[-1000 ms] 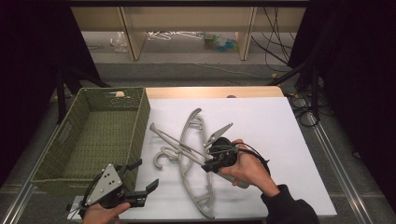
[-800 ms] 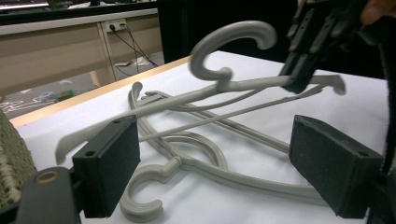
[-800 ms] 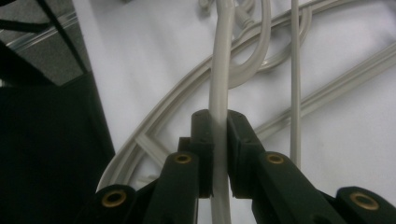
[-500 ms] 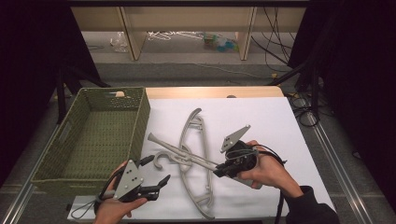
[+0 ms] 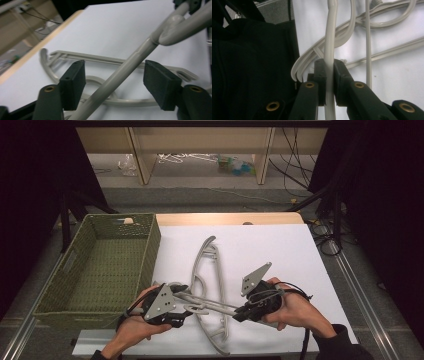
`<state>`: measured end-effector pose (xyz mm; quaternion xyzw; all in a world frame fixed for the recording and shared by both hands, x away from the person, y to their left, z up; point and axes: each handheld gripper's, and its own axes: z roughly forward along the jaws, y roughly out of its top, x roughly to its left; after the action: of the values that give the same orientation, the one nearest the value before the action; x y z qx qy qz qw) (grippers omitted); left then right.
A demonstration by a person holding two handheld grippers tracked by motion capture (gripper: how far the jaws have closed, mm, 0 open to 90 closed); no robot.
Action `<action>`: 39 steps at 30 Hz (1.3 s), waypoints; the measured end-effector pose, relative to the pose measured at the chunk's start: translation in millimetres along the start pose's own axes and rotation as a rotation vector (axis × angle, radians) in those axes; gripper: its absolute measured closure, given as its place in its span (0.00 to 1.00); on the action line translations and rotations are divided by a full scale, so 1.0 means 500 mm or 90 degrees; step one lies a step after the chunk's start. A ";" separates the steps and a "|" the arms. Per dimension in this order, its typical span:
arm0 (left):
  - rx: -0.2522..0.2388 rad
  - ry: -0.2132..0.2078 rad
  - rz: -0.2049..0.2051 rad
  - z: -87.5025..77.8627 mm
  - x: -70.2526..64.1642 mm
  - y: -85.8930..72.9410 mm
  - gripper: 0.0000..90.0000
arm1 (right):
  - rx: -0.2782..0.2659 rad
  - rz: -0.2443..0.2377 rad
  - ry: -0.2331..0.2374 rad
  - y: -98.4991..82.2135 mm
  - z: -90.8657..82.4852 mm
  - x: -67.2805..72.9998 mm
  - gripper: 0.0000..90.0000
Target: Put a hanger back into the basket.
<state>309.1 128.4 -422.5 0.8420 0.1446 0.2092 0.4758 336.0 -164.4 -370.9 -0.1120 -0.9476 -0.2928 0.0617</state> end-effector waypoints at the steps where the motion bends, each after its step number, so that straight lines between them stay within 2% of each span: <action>1: 0.013 -0.018 0.011 0.008 0.000 0.000 0.46 | 0.002 -0.005 -0.003 0.000 0.003 0.001 0.92; 4: 0.023 -0.029 0.026 0.013 -0.001 0.000 0.52 | 0.002 -0.008 0.000 0.000 0.003 0.000 0.92; 5: 0.030 -0.044 0.040 0.015 -0.002 0.000 0.61 | 0.004 -0.013 0.003 -0.001 0.003 0.000 0.92; 6: 0.036 -0.050 0.057 0.015 -0.002 0.001 0.64 | 0.005 -0.015 0.003 -0.001 0.003 0.000 0.92; 7: 0.036 -0.050 0.057 0.015 -0.002 0.001 0.66 | 0.005 -0.015 0.003 -0.001 0.003 0.000 0.92; 10: 0.045 -0.058 0.102 0.013 -0.001 0.006 0.70 | 0.005 -0.024 0.003 -0.003 0.004 -0.002 0.92; 11: 0.051 -0.064 0.131 0.009 -0.003 0.012 0.73 | -0.001 -0.032 0.002 -0.004 0.001 -0.004 0.92; 12: 0.051 -0.064 0.131 0.009 -0.003 0.012 0.75 | -0.001 -0.032 0.002 -0.004 0.001 -0.004 0.92; 14: 0.051 -0.063 0.152 0.005 -0.006 0.020 0.79 | -0.021 -0.043 0.000 -0.006 -0.014 -0.012 0.90; 15: 0.040 -0.067 0.148 0.002 -0.008 0.026 0.80 | -0.027 -0.043 0.003 -0.007 -0.020 -0.014 0.89; 18: 0.035 -0.070 0.148 -0.001 -0.010 0.033 0.83 | -0.040 -0.042 -0.001 -0.009 -0.031 -0.019 0.87; 19: 0.045 -0.073 0.160 0.001 -0.009 0.042 0.84 | -0.051 -0.042 -0.020 -0.011 -0.039 -0.024 0.86; 21: 0.047 -0.076 0.154 0.003 -0.010 0.046 0.85 | -0.051 -0.039 -0.025 -0.011 -0.042 -0.026 0.85; 22: 0.053 -0.077 0.144 0.006 -0.012 0.054 0.86 | -0.058 -0.028 -0.046 -0.012 -0.049 -0.030 0.80; 24: 0.057 -0.082 0.143 0.006 -0.012 0.059 0.87 | -0.063 -0.017 -0.062 -0.013 -0.057 -0.035 0.78; 25: 0.056 -0.082 0.119 0.007 -0.014 0.068 0.87 | -0.070 -0.010 -0.072 -0.013 -0.061 -0.035 0.74; 27: 0.062 -0.084 0.090 0.006 -0.010 0.075 0.88 | -0.097 0.018 -0.102 -0.012 -0.073 -0.036 0.66; 29: 0.068 -0.078 0.027 0.004 -0.006 0.079 0.88 | -0.118 0.034 -0.125 -0.012 -0.084 -0.038 0.58; 30: 0.065 -0.072 0.008 0.002 -0.003 0.080 0.88 | -0.131 0.048 -0.148 -0.011 -0.089 -0.038 0.53; 33: 0.075 -0.058 -0.029 -0.006 0.012 0.081 0.88 | -0.168 0.073 -0.203 -0.009 -0.101 -0.039 0.45; 35: 0.072 -0.050 -0.060 -0.010 0.022 0.081 0.88 | -0.187 0.083 -0.218 -0.007 -0.104 -0.038 0.43; 37: 0.081 -0.041 -0.070 -0.019 0.032 0.082 0.88 | -0.204 0.085 -0.233 -0.006 -0.104 -0.038 0.40; 39: 0.077 -0.035 -0.086 -0.029 0.037 0.083 0.88 | -0.230 0.099 -0.229 -0.007 -0.104 -0.038 0.39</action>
<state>320.2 126.5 -376.2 0.8629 0.2002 0.1441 0.4412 356.0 -200.0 -333.7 -0.2438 -0.8644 -0.4267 -0.1065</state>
